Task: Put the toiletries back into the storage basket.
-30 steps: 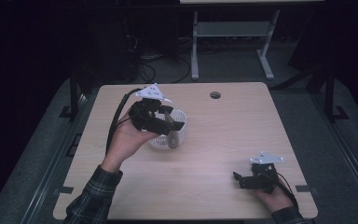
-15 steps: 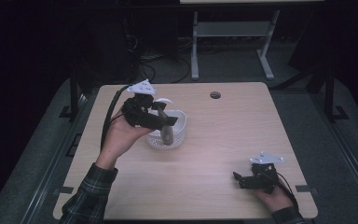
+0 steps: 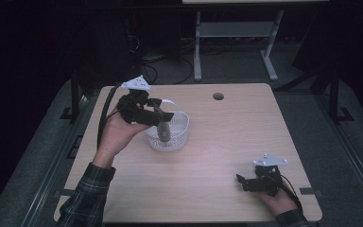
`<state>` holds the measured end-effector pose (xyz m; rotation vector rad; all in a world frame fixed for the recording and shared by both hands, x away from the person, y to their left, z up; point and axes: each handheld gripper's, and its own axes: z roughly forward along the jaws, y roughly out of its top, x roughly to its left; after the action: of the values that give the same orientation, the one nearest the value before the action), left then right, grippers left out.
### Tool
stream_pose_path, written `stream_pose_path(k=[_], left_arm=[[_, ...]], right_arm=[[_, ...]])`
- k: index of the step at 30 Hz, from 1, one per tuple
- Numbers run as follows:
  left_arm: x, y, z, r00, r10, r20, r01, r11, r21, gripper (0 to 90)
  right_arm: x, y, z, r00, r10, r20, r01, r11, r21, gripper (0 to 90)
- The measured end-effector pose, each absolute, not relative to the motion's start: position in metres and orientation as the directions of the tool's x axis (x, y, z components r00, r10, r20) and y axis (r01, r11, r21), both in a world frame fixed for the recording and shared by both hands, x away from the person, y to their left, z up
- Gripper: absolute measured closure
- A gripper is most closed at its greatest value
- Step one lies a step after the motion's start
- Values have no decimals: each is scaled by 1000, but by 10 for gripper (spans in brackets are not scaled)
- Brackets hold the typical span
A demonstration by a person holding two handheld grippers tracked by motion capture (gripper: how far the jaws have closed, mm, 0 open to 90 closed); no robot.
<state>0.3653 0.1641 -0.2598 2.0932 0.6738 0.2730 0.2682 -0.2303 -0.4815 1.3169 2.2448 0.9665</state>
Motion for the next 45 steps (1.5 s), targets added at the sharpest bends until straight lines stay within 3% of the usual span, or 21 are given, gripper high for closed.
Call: stream_pose_path(k=[20, 45], left_arm=[[380, 178, -264, 792, 609, -48, 384, -436, 814, 296], [400, 190, -295, 754, 656, -25, 415, -447, 793, 295]], right_arm=[[268, -230, -481, -500, 866, 30, 617, 331, 714, 86], [268, -230, -482, -500, 865, 30, 617, 332, 714, 86]])
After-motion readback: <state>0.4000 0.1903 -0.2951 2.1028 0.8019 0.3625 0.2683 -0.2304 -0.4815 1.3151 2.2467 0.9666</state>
